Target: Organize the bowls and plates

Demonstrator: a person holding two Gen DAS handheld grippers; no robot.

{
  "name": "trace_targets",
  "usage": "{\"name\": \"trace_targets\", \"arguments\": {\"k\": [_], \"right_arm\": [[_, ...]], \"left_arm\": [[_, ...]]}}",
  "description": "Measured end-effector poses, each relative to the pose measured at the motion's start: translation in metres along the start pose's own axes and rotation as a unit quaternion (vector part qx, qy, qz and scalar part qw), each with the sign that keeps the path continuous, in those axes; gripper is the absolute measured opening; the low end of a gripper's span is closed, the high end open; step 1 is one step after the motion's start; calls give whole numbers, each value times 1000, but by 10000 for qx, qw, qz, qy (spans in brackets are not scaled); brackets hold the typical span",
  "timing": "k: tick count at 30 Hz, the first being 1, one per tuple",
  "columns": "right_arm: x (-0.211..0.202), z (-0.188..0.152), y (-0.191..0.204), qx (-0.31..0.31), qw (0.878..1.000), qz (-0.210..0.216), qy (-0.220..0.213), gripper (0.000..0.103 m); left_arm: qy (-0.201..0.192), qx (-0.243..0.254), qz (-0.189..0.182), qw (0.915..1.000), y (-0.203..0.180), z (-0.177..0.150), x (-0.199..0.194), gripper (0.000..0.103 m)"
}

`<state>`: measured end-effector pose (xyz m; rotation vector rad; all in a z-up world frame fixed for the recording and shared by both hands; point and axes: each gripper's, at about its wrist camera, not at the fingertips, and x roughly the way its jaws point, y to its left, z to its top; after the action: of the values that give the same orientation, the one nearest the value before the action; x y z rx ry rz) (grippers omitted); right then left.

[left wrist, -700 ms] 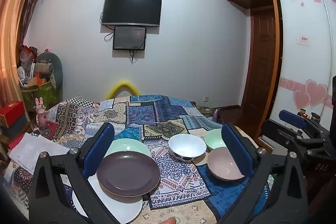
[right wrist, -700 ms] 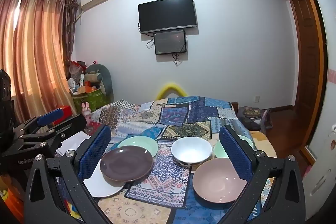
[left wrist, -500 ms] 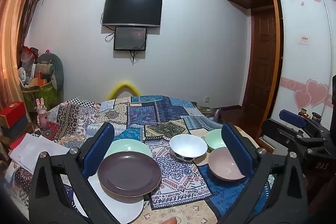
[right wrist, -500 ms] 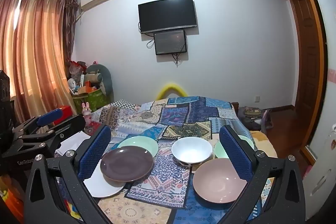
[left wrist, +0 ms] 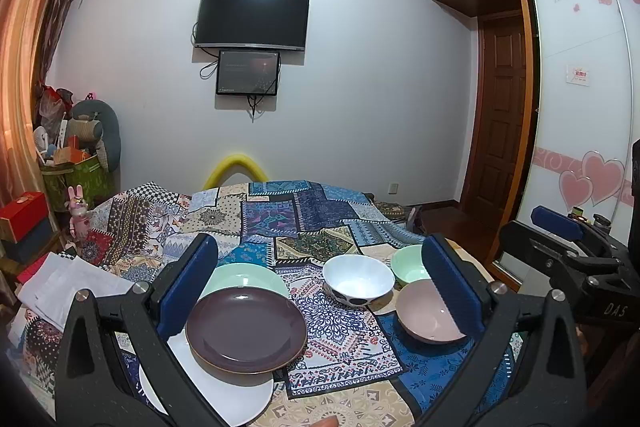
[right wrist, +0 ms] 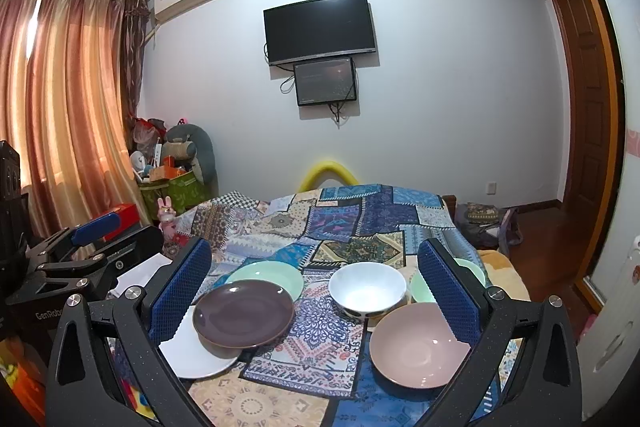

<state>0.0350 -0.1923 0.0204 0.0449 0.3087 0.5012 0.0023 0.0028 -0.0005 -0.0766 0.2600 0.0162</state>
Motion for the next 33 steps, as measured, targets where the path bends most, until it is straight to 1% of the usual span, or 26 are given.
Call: {"name": "trace_targets", "arguments": {"k": [33], "right_arm": [[4, -3, 1, 62, 10000, 51, 25, 103]], "left_arm": [[2, -29, -21, 10000, 3, 0, -1, 103]]}}
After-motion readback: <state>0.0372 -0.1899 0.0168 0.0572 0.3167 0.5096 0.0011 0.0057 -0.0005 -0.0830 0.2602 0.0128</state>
